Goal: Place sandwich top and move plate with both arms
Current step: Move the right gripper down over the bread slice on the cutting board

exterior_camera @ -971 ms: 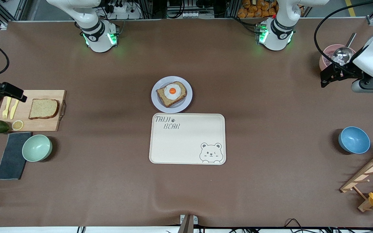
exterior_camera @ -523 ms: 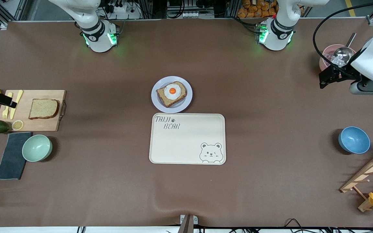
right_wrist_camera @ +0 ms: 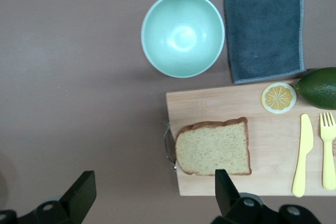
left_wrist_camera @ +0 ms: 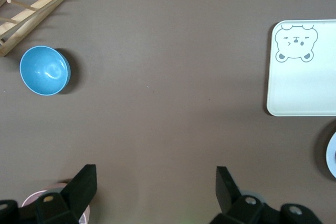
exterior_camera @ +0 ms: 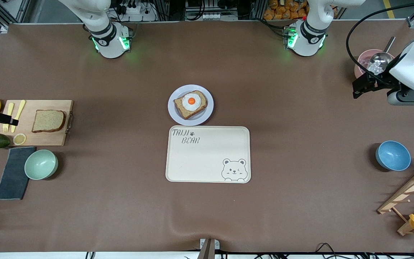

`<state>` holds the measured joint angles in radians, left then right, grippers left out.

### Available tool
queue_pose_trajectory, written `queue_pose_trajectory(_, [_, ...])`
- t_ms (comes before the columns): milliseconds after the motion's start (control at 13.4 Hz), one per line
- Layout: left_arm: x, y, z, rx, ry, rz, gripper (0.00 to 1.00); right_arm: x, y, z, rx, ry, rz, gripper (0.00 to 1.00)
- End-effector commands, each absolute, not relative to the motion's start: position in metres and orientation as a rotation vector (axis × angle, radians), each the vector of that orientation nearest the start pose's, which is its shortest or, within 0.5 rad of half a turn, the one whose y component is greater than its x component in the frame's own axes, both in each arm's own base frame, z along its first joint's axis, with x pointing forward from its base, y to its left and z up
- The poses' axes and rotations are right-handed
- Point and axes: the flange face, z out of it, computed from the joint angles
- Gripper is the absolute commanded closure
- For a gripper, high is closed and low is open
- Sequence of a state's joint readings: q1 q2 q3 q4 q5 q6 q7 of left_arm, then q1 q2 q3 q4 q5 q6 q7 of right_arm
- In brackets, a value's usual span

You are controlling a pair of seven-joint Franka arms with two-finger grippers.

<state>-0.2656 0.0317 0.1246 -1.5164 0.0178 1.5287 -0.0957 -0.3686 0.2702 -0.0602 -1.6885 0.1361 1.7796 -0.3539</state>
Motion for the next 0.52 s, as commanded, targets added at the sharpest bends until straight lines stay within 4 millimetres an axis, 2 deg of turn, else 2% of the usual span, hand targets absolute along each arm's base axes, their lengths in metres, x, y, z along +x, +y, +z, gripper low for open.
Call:
queue_pose_trajectory(0, [0.555,-0.080,0.632,-3.133,0.050,0.013,0.00,0.563,-0.286,0.379,-2.880,0.118,0.174,0.00])
queue_pose_trajectory(75, [0.555,-0.080,0.632,-3.135,0.050,0.013,0.00,0.559,-0.296,0.362,-2.854,0.130,0.190,0.00])
queue_pose_trajectory(224, [0.556,-0.080,0.630,-3.134,0.050,0.018,0.00,0.560,-0.305,0.344,-2.857,0.151,0.183,0.00])
queue_pose_trajectory(448, [0.557,-0.083,0.633,-3.146,0.056,-0.004,0.00,0.549,-0.325,0.316,-2.839,0.108,0.193,0.00])
